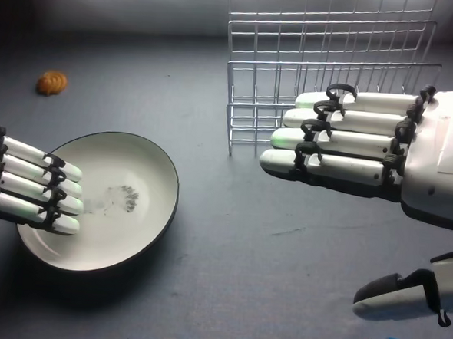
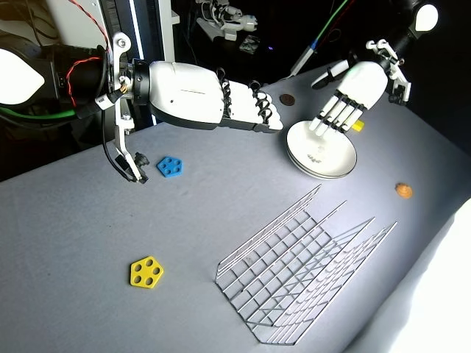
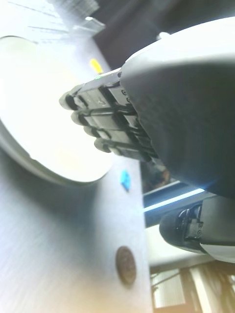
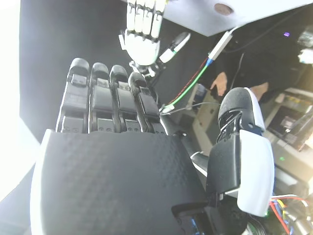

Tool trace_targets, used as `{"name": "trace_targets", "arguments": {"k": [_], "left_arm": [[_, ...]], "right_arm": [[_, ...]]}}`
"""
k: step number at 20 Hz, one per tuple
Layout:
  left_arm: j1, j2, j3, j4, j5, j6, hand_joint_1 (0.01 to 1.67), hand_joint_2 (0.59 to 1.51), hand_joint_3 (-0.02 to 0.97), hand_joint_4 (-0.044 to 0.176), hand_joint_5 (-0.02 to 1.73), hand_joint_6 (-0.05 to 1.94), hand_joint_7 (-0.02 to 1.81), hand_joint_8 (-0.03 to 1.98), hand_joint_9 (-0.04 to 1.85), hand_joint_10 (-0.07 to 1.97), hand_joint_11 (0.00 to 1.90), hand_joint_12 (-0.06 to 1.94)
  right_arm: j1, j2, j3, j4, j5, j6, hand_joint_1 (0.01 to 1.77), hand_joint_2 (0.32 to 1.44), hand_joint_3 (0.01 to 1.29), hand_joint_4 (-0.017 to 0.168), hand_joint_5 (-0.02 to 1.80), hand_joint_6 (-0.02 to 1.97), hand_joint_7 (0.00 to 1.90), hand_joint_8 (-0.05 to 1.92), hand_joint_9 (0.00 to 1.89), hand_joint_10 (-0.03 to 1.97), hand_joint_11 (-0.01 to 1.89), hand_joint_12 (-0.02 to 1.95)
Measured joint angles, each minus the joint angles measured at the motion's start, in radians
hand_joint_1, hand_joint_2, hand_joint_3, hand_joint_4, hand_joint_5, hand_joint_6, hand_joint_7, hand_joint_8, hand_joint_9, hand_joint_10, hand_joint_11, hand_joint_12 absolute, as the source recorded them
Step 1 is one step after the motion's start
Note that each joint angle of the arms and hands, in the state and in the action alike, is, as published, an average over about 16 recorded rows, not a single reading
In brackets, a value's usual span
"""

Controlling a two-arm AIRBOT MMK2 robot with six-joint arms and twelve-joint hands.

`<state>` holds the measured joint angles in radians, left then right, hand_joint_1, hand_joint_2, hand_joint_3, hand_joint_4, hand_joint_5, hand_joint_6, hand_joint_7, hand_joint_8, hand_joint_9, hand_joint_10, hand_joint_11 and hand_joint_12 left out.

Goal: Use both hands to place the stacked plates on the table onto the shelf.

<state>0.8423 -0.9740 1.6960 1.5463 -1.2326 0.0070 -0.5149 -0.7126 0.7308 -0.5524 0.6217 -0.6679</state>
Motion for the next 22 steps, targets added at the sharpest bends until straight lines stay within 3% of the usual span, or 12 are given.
{"name": "trace_targets", "arguments": {"k": [11, 18, 22], "left_arm": [[0.043, -0.039, 0.082, -0.013, 0.011, 0.004, 0.02, 1.116, 0.005, -0.003, 0.02, 0.00, 0.02, 0.00, 0.02, 0.01, 0.02, 0.01], [0.059, -0.052, 0.102, -0.016, 0.017, 0.004, 0.02, 1.112, 0.005, -0.001, 0.02, 0.00, 0.02, 0.00, 0.02, 0.01, 0.02, 0.01], [0.066, -0.056, 0.105, -0.019, 0.021, 0.004, 0.02, 1.109, 0.005, 0.000, 0.02, 0.00, 0.01, 0.00, 0.02, 0.01, 0.02, 0.01]], "right_arm": [[-0.015, 0.000, 0.000, 0.024, 0.016, -0.058, 0.18, 1.08, 0.01, 0.000, 0.02, 0.02, 0.02, 0.01, 0.01, 0.01, 0.02, -0.01], [-0.028, -0.013, 0.000, 0.044, 0.026, -0.111, 0.17, 1.08, 0.01, 0.000, 0.02, 0.02, 0.02, 0.01, 0.01, 0.01, 0.02, -0.01], [-0.033, -0.028, 0.000, 0.068, 0.027, -0.155, 0.26, 1.09, 0.01, 0.000, 0.01, 0.02, 0.02, 0.01, 0.01, 0.01, 0.02, -0.01]]}}
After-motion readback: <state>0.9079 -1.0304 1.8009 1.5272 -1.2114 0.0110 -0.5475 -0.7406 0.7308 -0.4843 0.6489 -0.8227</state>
